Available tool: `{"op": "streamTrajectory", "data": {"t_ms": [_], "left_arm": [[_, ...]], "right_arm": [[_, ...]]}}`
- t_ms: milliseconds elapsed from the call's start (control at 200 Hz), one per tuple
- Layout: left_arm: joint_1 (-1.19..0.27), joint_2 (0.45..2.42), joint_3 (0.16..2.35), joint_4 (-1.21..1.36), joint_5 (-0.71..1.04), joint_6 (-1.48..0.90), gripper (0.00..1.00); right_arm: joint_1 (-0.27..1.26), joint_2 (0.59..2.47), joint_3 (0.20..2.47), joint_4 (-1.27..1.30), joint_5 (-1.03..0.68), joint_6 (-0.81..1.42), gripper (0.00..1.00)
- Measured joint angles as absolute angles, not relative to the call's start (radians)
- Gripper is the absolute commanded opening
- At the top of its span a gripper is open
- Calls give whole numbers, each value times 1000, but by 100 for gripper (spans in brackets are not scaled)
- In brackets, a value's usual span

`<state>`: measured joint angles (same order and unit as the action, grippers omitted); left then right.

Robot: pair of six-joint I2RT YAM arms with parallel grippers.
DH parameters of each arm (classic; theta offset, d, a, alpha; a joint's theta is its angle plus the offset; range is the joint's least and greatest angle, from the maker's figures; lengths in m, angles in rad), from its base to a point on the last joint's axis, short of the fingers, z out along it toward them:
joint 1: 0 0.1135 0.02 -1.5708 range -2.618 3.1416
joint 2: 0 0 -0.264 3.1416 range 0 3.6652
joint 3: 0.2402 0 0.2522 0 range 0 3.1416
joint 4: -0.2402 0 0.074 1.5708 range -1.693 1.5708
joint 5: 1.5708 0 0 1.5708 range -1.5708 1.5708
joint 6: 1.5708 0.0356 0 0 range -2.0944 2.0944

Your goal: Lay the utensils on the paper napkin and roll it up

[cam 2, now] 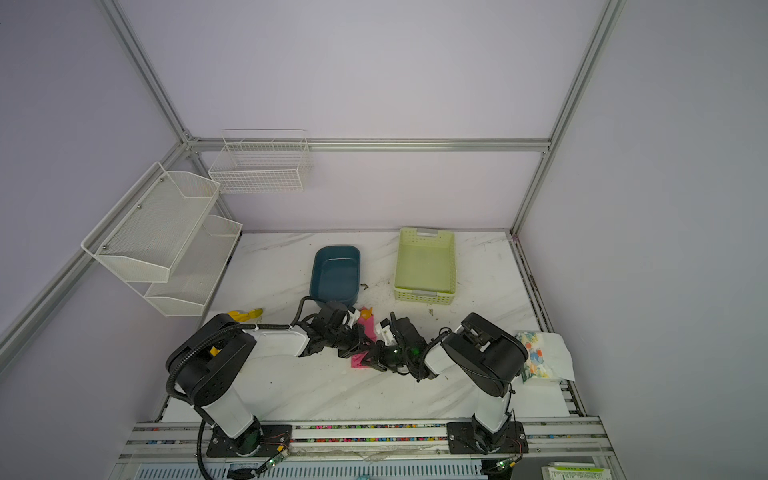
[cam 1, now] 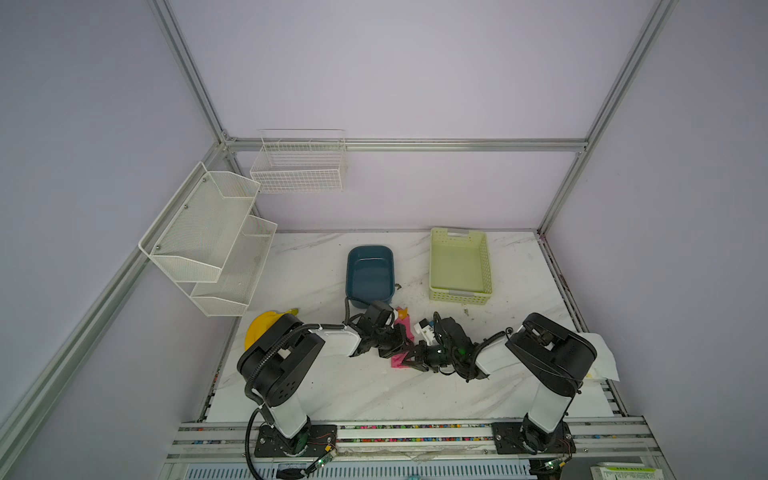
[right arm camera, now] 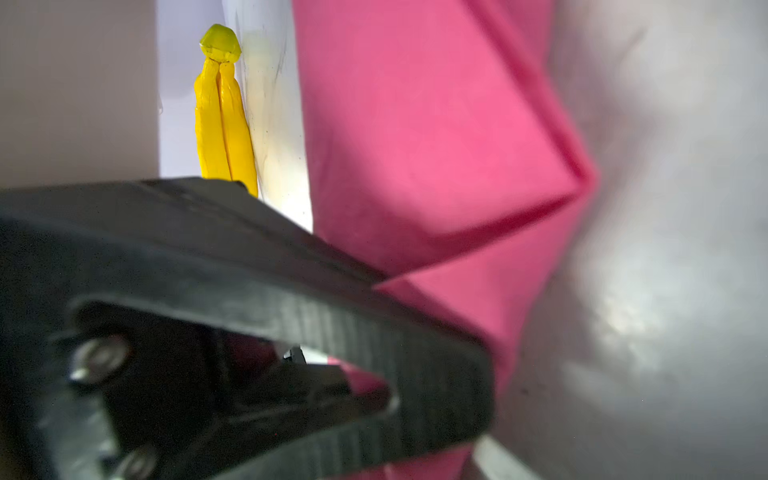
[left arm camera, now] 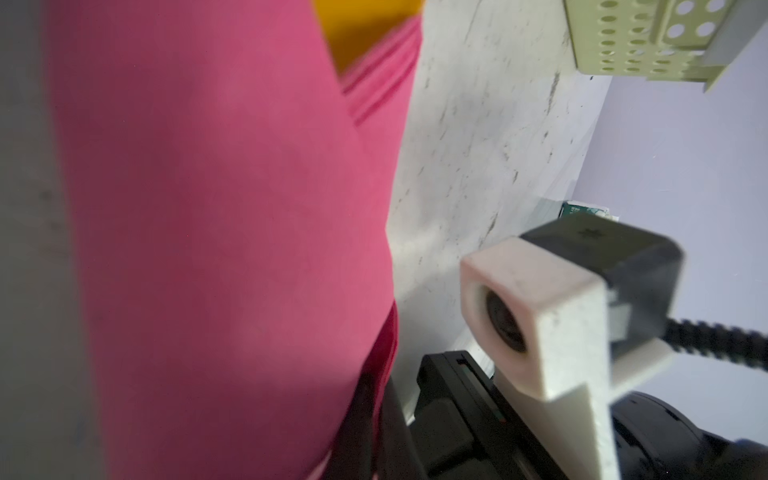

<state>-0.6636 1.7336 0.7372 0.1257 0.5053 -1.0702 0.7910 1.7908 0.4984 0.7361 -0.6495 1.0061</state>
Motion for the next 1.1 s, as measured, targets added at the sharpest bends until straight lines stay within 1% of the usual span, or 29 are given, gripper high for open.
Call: {"op": "streamTrajectory", "data": {"t_ms": [270,495,705,820,930,1015,1100], "left_arm": [[-663,1790,783,118,550,-1044,1],[-664,1783,784,107,526,-1036,1],[-664,1768,773,115,482,-1060,1],[-664,1765,754,152,474,-1084,1],[-664,1765,746,173,468,-1094,1],[-664,1761,738,183,462,-1102,1],[-664,1761,733,195,458,-1110,1]], "right_arm": [[791,1772,514,663,-646,960,0],[791,1684,520,485,-615,885,0],[791,1641,542,366,-593,839,0],[791,1594,535,315,-573,849,5],[791,1525,476,347,-556,918,7],[791,1475,400,430,-542,997,7],[791,1468,348,514,-532,1071,7]]}}
